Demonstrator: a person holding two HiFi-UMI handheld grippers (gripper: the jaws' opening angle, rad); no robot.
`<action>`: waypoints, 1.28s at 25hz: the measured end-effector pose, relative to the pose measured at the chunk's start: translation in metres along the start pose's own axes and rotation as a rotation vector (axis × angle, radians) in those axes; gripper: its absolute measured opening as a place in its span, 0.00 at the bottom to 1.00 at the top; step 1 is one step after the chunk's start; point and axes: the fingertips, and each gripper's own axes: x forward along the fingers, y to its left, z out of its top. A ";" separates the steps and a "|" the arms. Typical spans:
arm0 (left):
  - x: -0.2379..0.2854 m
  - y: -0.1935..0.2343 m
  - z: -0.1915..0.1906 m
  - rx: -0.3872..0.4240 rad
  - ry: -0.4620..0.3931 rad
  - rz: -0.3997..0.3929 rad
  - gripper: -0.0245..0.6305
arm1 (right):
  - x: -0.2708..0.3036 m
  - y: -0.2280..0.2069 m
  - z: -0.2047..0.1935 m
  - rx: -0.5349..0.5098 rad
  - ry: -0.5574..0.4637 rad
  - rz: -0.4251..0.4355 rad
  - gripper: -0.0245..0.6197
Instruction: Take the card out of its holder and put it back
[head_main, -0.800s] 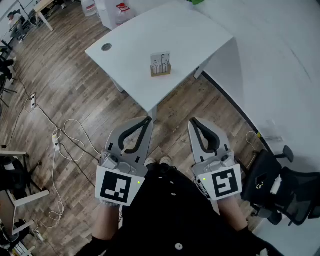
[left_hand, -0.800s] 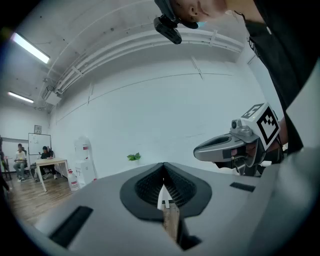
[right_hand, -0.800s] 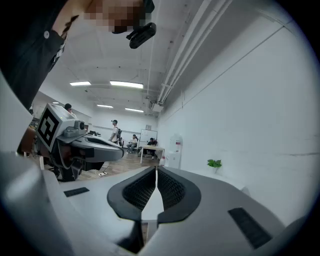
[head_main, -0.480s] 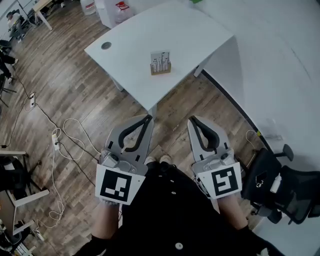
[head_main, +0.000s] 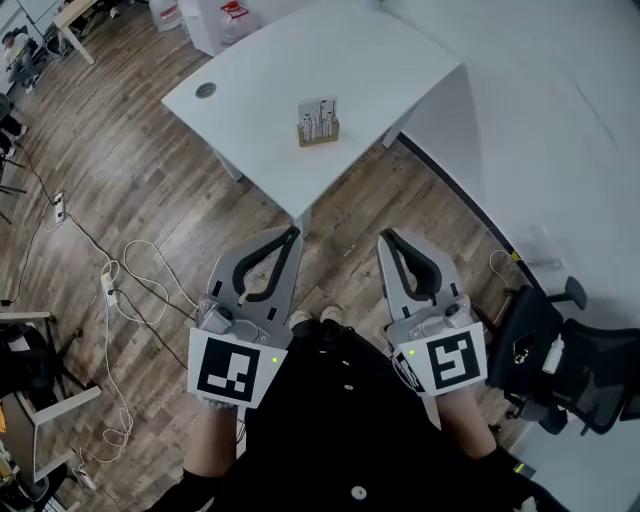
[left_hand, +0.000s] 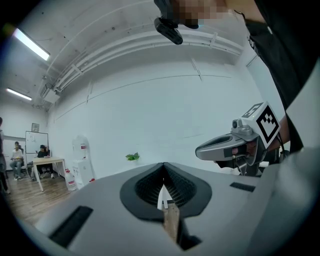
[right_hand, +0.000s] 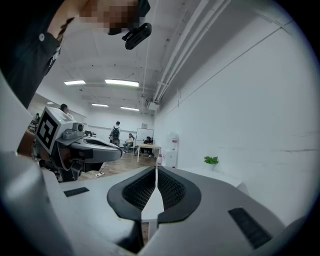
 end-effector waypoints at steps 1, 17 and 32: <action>0.000 0.002 -0.001 0.000 -0.002 -0.001 0.06 | 0.000 0.000 0.000 0.000 0.001 -0.006 0.11; -0.006 0.019 0.011 0.033 -0.092 -0.041 0.06 | 0.006 0.011 0.000 -0.017 -0.002 -0.107 0.11; 0.033 0.041 0.004 0.022 -0.060 0.014 0.06 | 0.042 -0.027 -0.005 -0.041 -0.005 -0.057 0.11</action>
